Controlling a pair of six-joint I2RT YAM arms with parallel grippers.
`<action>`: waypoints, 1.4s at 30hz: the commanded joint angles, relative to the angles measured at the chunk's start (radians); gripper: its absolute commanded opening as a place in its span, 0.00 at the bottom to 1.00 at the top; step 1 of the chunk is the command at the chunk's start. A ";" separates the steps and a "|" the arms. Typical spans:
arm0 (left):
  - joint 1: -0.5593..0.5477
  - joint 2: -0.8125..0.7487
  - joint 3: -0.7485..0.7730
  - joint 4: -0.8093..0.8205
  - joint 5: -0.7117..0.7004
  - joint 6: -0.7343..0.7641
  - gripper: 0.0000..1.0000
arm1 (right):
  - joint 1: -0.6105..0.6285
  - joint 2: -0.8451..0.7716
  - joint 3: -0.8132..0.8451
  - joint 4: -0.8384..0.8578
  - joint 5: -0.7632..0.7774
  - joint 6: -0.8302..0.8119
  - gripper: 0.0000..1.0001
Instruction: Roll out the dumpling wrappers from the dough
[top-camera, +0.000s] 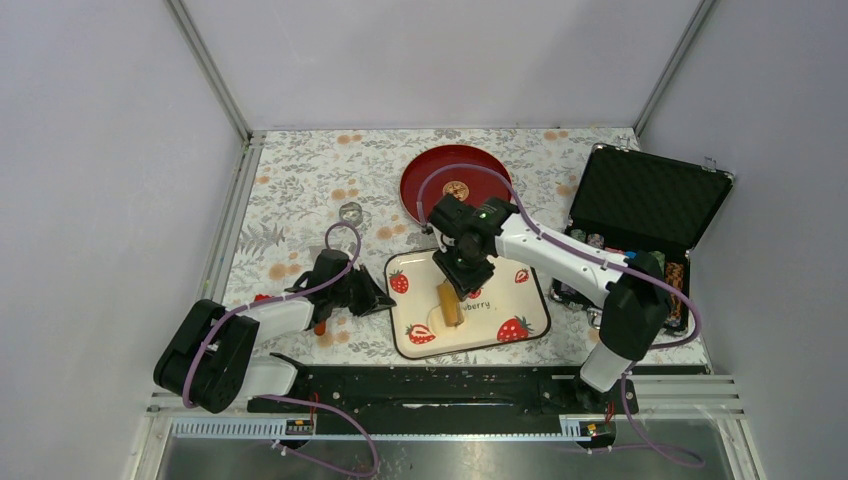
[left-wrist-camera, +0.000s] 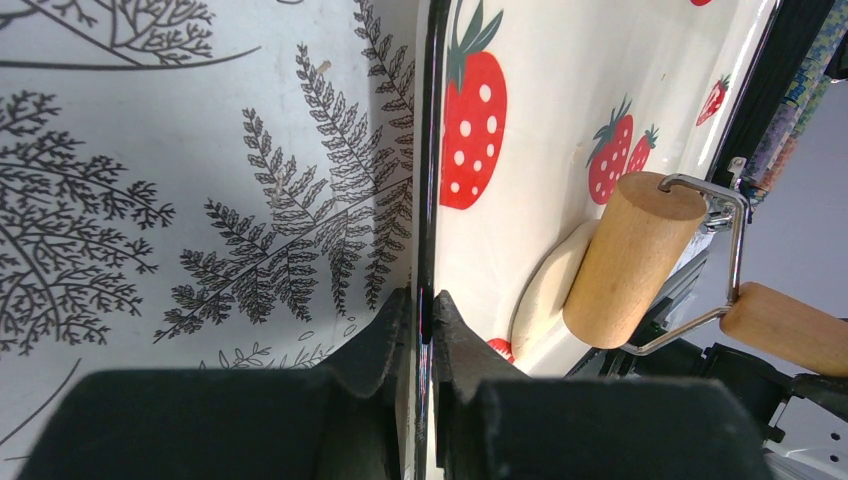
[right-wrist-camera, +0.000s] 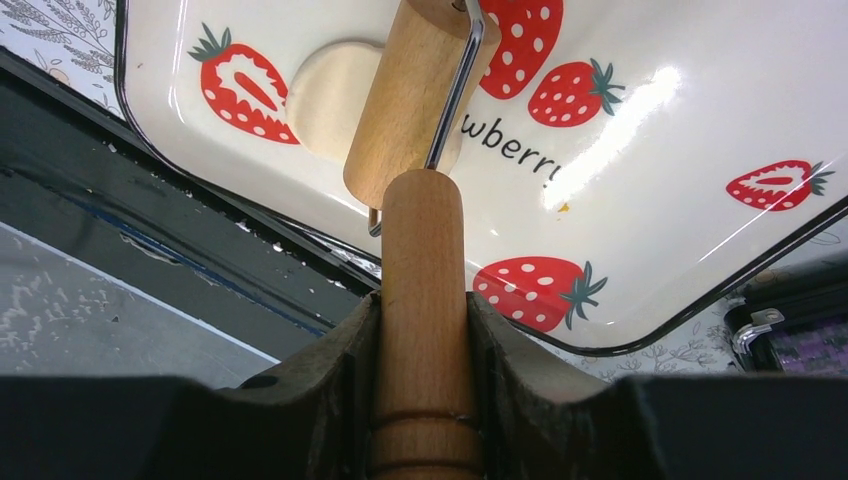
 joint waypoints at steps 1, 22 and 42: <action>0.005 -0.011 -0.003 0.049 0.021 -0.010 0.00 | -0.029 0.027 -0.102 -0.062 0.105 -0.020 0.00; 0.010 -0.019 -0.011 0.058 0.024 -0.012 0.00 | -0.125 0.029 -0.199 -0.074 0.131 -0.040 0.00; 0.015 -0.034 -0.024 0.070 0.021 -0.019 0.00 | -0.186 -0.005 -0.277 -0.082 0.168 -0.032 0.00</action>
